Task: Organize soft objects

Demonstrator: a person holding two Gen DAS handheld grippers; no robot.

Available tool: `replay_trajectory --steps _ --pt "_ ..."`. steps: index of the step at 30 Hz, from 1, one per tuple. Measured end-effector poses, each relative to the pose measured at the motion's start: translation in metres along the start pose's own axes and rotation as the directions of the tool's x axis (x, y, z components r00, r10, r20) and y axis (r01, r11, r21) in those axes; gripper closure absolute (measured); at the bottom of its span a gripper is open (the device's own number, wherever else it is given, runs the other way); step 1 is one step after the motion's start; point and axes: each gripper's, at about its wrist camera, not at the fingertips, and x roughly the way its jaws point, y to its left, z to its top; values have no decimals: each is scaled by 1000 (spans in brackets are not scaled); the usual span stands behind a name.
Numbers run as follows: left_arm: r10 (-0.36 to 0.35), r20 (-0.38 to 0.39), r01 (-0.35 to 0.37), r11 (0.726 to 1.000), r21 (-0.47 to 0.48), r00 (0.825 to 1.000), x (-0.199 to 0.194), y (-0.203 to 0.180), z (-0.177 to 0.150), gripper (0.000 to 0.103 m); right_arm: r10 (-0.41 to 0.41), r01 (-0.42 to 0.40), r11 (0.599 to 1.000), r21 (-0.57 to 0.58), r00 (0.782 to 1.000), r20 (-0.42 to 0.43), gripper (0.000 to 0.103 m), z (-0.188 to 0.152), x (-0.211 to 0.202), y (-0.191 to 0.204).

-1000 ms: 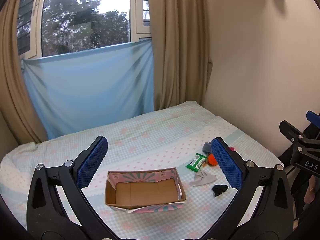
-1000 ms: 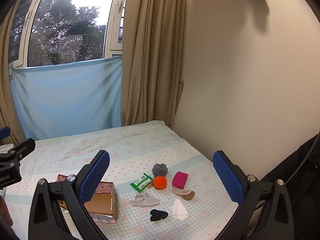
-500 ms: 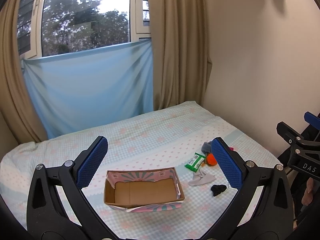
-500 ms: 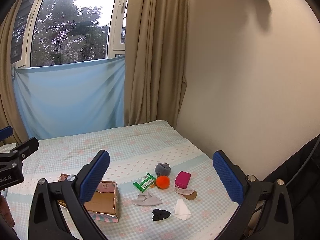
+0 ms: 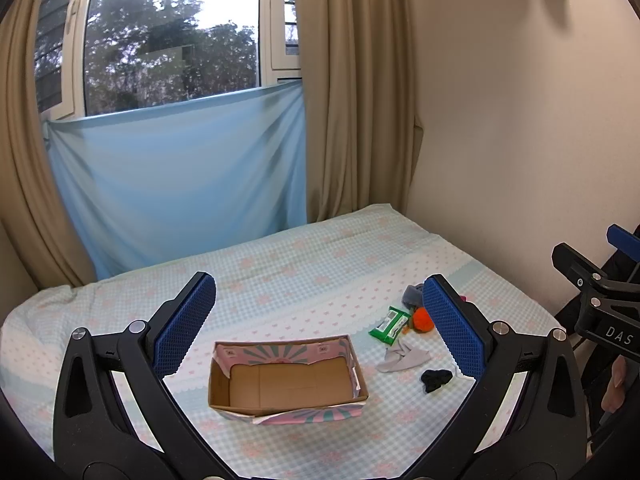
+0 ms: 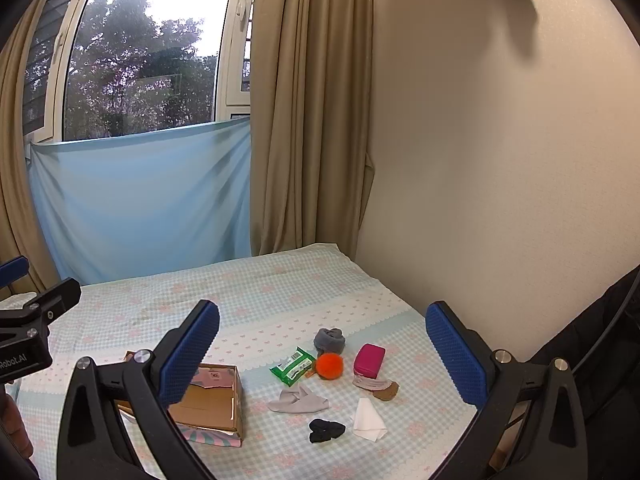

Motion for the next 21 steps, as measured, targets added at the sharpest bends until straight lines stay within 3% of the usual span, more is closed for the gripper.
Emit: replay_trajectory --steps 13,21 --pt "-1 2 1 1000 4 1000 -2 -3 -1 1 -8 8 1000 13 1000 3 0 -1 -4 -2" --pt "-48 -14 49 998 26 999 8 -14 1 1 -46 47 998 45 999 -23 0 -7 -2 -13"
